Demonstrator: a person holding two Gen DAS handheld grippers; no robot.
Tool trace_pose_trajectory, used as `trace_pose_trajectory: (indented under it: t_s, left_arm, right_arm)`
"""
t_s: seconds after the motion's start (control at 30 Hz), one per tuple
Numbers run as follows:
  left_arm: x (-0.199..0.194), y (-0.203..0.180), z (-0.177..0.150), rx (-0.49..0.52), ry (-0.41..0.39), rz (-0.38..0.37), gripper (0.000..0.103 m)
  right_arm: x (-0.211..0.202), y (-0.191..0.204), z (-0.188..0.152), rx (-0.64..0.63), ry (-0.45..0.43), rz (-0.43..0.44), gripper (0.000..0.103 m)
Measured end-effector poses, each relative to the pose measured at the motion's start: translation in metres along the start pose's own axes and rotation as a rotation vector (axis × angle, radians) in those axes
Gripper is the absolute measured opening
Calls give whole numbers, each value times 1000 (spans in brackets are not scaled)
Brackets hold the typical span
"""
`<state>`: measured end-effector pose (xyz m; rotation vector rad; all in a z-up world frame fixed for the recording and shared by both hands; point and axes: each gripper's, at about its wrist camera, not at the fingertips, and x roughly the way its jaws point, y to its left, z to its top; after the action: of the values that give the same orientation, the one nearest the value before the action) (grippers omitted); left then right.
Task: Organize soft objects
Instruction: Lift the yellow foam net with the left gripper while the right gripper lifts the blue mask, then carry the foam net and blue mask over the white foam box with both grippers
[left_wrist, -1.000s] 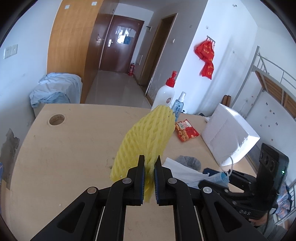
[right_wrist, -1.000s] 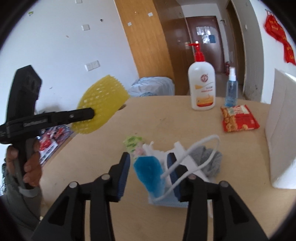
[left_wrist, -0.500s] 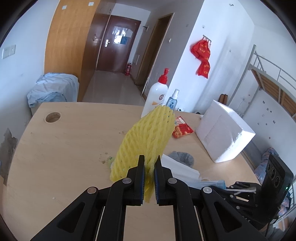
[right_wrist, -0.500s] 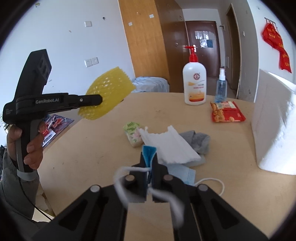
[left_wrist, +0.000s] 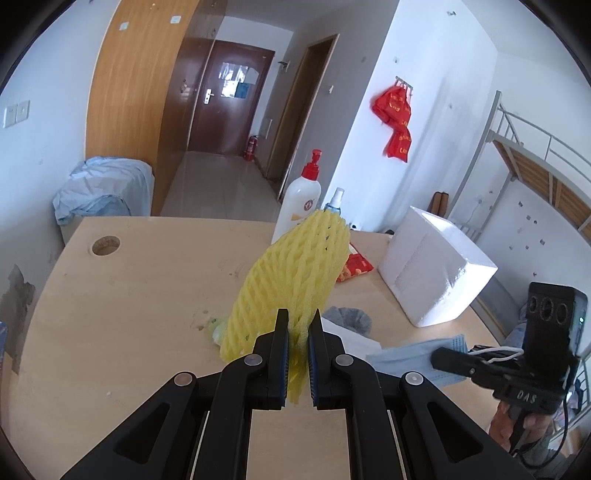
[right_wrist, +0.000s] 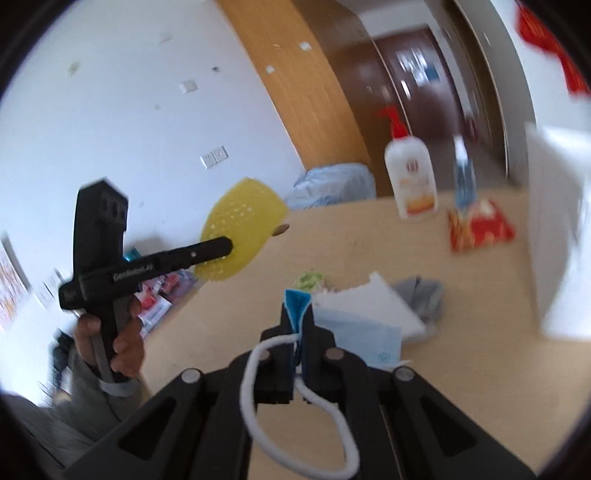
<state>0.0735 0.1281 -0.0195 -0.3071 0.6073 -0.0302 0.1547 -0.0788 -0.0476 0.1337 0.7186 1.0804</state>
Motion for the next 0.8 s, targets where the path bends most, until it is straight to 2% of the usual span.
trace_pose_trajectory:
  t_s: [0.13,0.33,0.8]
  left_arm:
    - [-5,-4,0,-3,-16,-2,9]
    - [-20,-24,-2,2,-62,-27,9]
    - [-32,-74,5,51,-100,-76,9]
  right_arm:
    - [-19,-4,10,28,-76,12,4]
    - [-42,10,26,-13,-165,-21,4]
    - [-78,2,30,-27,-261,-67,4]
